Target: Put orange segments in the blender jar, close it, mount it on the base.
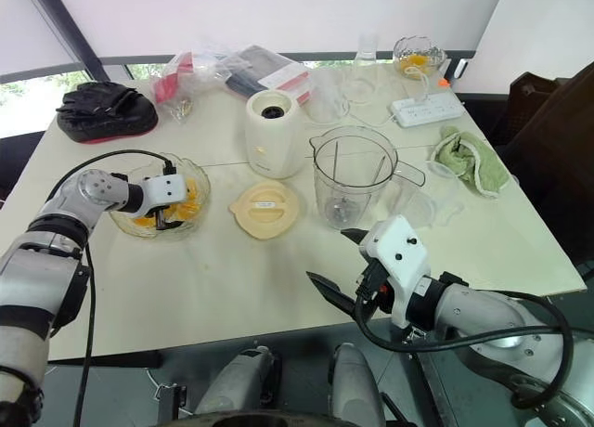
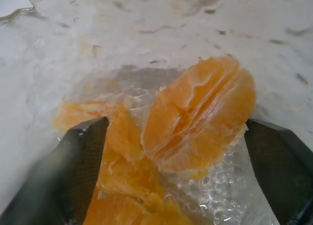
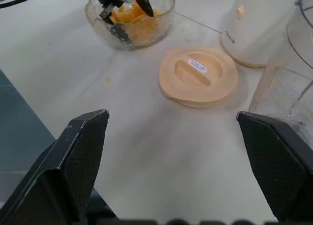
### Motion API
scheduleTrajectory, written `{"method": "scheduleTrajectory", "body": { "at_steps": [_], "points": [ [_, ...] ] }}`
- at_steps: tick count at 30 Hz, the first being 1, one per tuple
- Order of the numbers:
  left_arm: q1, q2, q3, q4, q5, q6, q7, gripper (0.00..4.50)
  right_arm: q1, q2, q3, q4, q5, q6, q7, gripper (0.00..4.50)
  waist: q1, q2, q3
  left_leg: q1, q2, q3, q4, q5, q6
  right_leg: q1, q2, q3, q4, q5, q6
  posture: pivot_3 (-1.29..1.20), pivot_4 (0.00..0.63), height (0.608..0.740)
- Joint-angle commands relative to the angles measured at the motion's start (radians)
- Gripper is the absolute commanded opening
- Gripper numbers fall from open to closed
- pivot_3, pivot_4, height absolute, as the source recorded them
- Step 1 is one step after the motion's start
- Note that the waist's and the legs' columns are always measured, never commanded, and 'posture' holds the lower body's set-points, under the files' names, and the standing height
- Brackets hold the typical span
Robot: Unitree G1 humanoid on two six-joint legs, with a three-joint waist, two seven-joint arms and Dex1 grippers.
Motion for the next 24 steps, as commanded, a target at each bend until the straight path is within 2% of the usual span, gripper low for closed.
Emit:
{"method": "scheduleTrajectory", "body": {
  "at_steps": [1,5,6,19,24],
  "points": [
    [-0.01,-0.003,0.006,0.001,0.002,-0.017,0.015,2.64,0.004,-0.015,-0.006,-0.031,0.011,-0.034,-0.014,4.47,-0.001,0.0,0.0,0.0,0.0,0.0,0.0,0.0,0.0,0.0,0.0,0.0,0.0,0.0,0.0,0.0,0.15,0.74],
    [-0.012,-0.007,0.003,0.002,0.009,-0.019,0.026,0.46,0.008,-0.023,-0.001,-0.031,0.005,-0.045,-0.022,4.47,-0.002,0.0,0.0,0.0,0.0,0.0,0.0,0.0,0.0,0.0,0.0,0.0,0.0,0.0,0.0,0.0,0.15,0.74],
    [-0.013,-0.008,0.001,0.002,0.011,-0.018,0.031,0.07,0.008,-0.022,-0.001,-0.031,0.003,-0.044,-0.023,4.47,-0.002,0.0,0.0,0.0,0.0,0.0,0.0,0.0,0.0,0.0,0.0,0.0,0.0,0.0,0.0,0.0,0.15,0.74],
    [-0.001,0.004,0.025,0.003,-0.012,0.006,0.032,0.02,-0.029,0.001,0.003,-0.016,-0.051,-0.017,0.016,4.47,-0.002,-0.001,-0.001,0.001,0.0,0.0,0.0,0.0,0.001,0.001,0.0,0.0,0.0,0.0,0.0,0.0,0.15,0.74],
    [0.012,0.017,0.122,-0.002,-0.104,0.071,0.019,0.02,-0.046,0.006,0.018,0.004,-0.095,-0.012,0.057,4.47,-0.003,-0.001,-0.001,0.001,0.0,0.0,0.0,0.0,0.001,0.001,0.0,0.0,0.0,0.0,0.0,0.0,0.15,0.74]
  ]
}}
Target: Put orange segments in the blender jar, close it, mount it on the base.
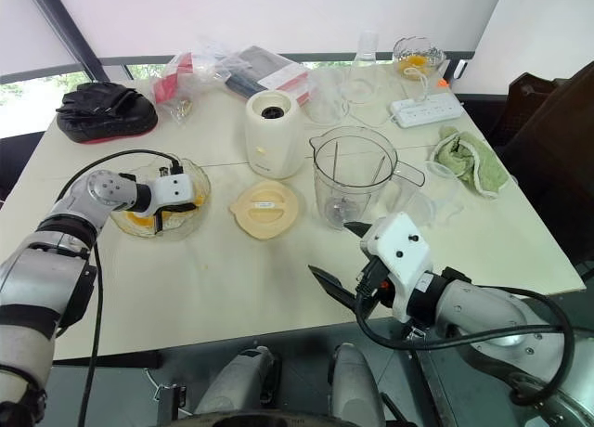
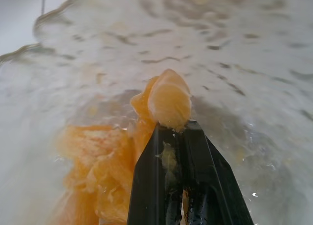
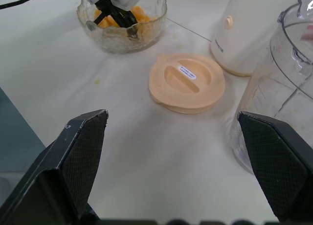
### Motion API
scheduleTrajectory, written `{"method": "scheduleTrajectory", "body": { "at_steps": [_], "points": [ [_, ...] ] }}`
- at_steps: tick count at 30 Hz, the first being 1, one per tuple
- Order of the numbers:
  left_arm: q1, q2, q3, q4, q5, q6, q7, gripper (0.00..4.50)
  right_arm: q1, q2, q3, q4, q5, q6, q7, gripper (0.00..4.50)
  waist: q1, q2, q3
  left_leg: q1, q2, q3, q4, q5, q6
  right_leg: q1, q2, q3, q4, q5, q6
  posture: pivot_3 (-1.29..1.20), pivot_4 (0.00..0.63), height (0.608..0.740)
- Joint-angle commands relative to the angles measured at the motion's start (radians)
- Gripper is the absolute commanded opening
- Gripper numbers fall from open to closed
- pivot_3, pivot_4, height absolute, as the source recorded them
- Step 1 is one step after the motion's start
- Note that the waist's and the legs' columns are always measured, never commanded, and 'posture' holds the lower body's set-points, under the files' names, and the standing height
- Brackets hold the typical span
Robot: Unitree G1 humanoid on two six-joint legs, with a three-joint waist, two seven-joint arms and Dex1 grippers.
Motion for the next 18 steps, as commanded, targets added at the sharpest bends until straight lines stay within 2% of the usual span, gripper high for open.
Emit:
{"method": "scheduleTrajectory", "body": {
  "at_steps": [1,11,15,18],
  "points": [
    [0.005,0.037,0.118,-0.005,-0.116,0.072,-0.021,0.02,-0.02,0.014,0.007,0.003,-0.03,-0.004,0.034,4.47,0.0,0.0,0.0,0.0,0.0,0.0,0.0,0.0,0.0,0.0,0.0,0.0,0.0,0.0,0.0,0.0,0.15,0.74],
    [0.065,0.071,0.385,-0.122,-0.402,0.267,-0.125,0.02,-0.074,0.028,0.03,0.081,-0.104,-0.011,0.166,4.47,0.002,0.0,0.0,0.0,0.0,0.0,0.0,0.0,0.0,0.0,0.0,0.0,0.001,0.0,0.0,0.0,0.15,0.74],
    [0.081,0.031,0.474,-0.403,-0.566,0.424,-0.148,0.02,-0.097,0.037,0.047,0.111,-0.133,-0.012,0.217,4.47,0.003,-0.001,0.0,0.0,0.0,-0.001,0.001,0.0,0.0,0.0,0.0,0.0,0.0,0.0,0.0,0.0,0.15,0.74],
    [0.069,-0.007,0.486,-0.594,-0.631,0.545,-0.109,0.02,-0.112,0.051,0.066,0.135,-0.161,-0.014,0.243,4.47,0.001,-0.001,0.0,0.0,0.0,-0.002,0.001,0.0,0.0,0.0,-0.001,0.0,0.0,0.0,0.0,0.0,0.15,0.74]
  ]
}}
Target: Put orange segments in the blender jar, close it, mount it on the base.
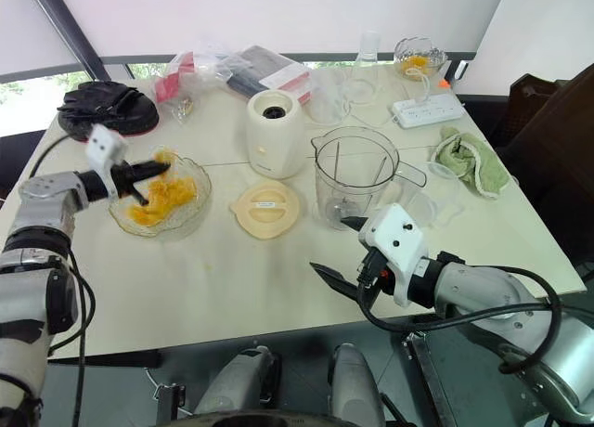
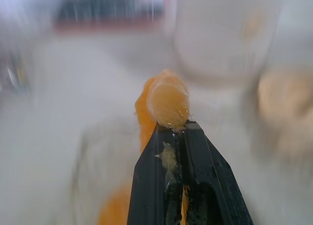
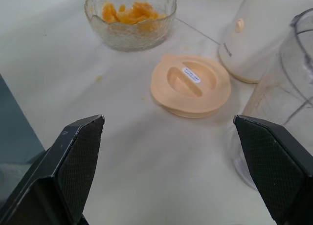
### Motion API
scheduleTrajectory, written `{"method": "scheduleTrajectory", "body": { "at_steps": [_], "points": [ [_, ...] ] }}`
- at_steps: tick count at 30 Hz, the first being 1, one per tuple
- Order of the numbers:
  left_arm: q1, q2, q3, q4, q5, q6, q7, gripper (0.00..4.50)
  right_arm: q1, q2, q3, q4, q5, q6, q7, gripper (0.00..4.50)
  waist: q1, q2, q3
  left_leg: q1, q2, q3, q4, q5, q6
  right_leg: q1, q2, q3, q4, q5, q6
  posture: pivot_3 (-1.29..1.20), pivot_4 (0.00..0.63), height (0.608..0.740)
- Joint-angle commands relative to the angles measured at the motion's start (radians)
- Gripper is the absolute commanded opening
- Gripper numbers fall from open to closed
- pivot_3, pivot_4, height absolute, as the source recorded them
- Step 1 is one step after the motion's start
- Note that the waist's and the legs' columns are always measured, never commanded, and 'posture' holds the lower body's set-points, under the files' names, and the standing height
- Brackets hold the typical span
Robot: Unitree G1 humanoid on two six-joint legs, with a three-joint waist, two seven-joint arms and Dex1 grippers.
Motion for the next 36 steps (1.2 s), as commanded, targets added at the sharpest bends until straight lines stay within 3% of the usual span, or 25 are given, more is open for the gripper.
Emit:
{"method": "scheduleTrajectory", "body": {
  "at_steps": [1,7,16,21,29,32,36],
  "points": [
    [-0.046,-0.027,0.027,-0.242,-0.102,0.131,0.038,0.02,-0.019,0.021,0.011,0.01,-0.04,-0.014,0.033,4.47,-0.003,0.0,0.0,0.0,0.0,0.0,0.0,0.001,-0.001,0.0,0.0,0.0,0.0,0.0,0.0,0.0,0.15,0.74],
    [-0.271,-0.111,-0.035,-0.248,-0.12,0.169,0.02,0.02,0.001,0.055,0.012,0.005,-0.08,-0.007,0.043,4.47,-0.001,0.0,0.0,0.0,0.0,0.001,0.0,0.003,-0.005,-0.001,0.001,0.0,0.0,0.0,0.0,0.0,0.15,0.74],
    [-0.63,-0.409,-0.128,0.108,-0.06,-0.031,-0.127,0.02,0.082,0.112,0.001,-0.032,-0.139,-0.002,-0.001,4.47,-0.001,-0.001,0.0,0.0,-0.003,0.001,0.0,0.003,-0.005,0.002,-0.001,0.0,-0.002,0.001,0.001,0.0,0.15,0.74],
    [-0.647,-0.548,-0.195,0.253,0.023,-0.147,-0.158,0.02,0.167,0.158,-0.024,-0.104,-0.165,0.018,-0.077,4.47,-0.009,0.0,0.0,0.001,-0.001,0.002,-0.001,0.0,0.0,0.001,0.0,0.0,-0.001,0.001,0.002,0.0,0.15,0.74],
    [-0.579,-0.628,-0.306,0.351,0.202,-0.282,-0.074,0.02,0.287,0.175,-0.041,-0.165,-0.172,-0.001,-0.162,4.47,-0.001,0.0,0.0,0.002,-0.001,0.003,0.0,0.0,0.001,0.001,0.0,0.001,-0.001,0.001,0.002,0.0,0.15,0.74],
    [-0.551,-0.634,-0.319,0.364,0.232,-0.283,-0.063,0.83,0.296,0.171,-0.041,-0.165,-0.172,-0.013,-0.18,4.47,-0.001,0.0,0.0,0.002,-0.002,0.003,0.0,0.0,0.001,0.001,0.0,0.001,-0.001,0.001,0.002,0.0,0.15,0.74],
    [-0.524,-0.637,-0.322,0.359,0.251,-0.318,-0.074,2.8,0.303,0.174,-0.045,-0.165,-0.181,-0.008,-0.18,4.47,-0.001,0.0,0.0,0.002,-0.002,0.003,0.0,0.0,0.001,0.001,0.0,0.001,-0.001,0.001,0.002,0.0,0.15,0.74]
  ]
}}
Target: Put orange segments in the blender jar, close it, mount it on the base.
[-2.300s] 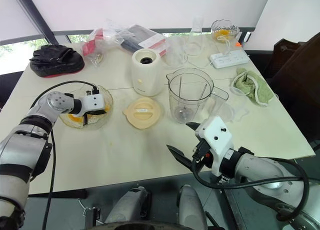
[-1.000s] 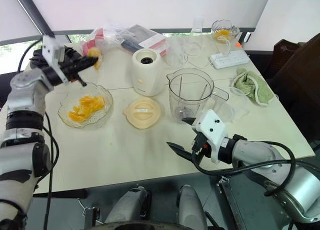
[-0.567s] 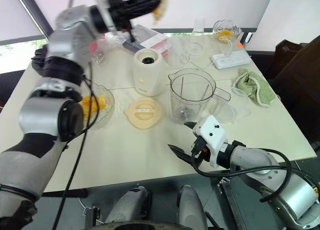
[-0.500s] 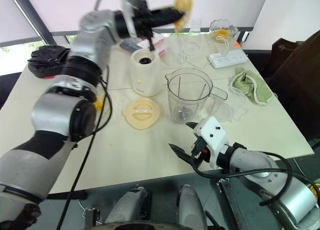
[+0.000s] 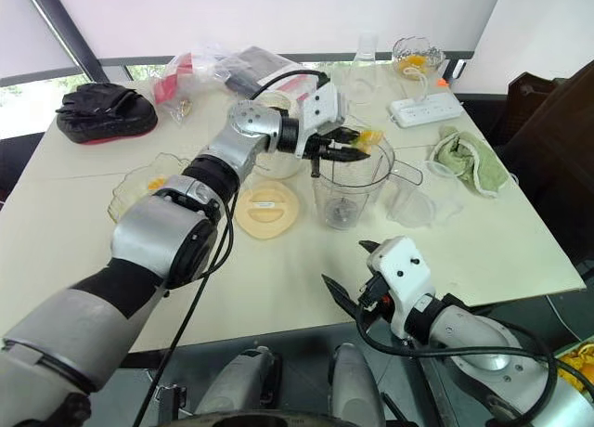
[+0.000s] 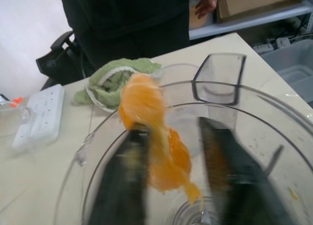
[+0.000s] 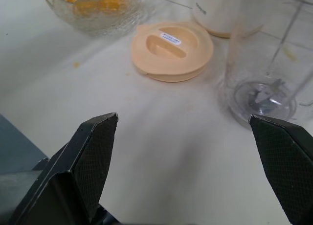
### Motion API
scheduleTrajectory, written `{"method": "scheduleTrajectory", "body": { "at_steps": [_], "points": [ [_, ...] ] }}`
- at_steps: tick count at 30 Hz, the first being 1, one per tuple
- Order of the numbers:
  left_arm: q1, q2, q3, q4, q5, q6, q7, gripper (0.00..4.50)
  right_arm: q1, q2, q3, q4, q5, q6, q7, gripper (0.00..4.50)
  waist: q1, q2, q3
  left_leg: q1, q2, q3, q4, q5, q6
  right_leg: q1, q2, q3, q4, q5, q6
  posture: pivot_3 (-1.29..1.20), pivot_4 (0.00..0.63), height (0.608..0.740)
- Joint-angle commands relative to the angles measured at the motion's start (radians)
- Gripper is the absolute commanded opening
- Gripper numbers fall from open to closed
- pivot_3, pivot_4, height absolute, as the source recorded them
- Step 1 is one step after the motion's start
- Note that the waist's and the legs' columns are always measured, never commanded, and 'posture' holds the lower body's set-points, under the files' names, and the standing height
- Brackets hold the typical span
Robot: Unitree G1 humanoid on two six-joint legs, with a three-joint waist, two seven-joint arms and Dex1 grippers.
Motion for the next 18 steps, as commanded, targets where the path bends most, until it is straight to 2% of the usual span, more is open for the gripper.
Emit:
{"method": "scheduleTrajectory", "body": {
  "at_steps": [1,13,18],
  "points": [
    [-0.001,-0.003,0.012,-0.026,0.002,-0.045,-0.005,3.26,0.015,-0.003,-0.027,-0.039,-0.01,-0.015,0.004,4.47,0.001,0.0,0.0,0.0,0.0,0.0,0.0,0.0,0.0,0.0,0.0,0.0,0.0,0.0,0.0,0.0,0.15,0.74],
    [-0.078,0.038,0.277,-0.096,-0.231,0.019,0.105,3.26,0.119,0.0,-0.157,0.033,-0.053,-0.041,0.121,4.47,0.001,0.0,0.0,0.0,0.0,0.0,0.0,0.0,0.0,0.0,0.0,0.0,0.0,0.0,0.0,0.0,0.15,0.74],
    [-0.011,0.093,0.308,-0.233,-0.304,0.1,0.027,3.26,0.189,0.039,-0.217,0.086,-0.121,-0.101,0.153,4.47,-0.001,0.0,0.0,0.0,0.0,0.0,0.0,0.0,0.0,0.0,0.0,0.0,0.0,0.0,0.0,0.0,0.15,0.74]
  ]
}}
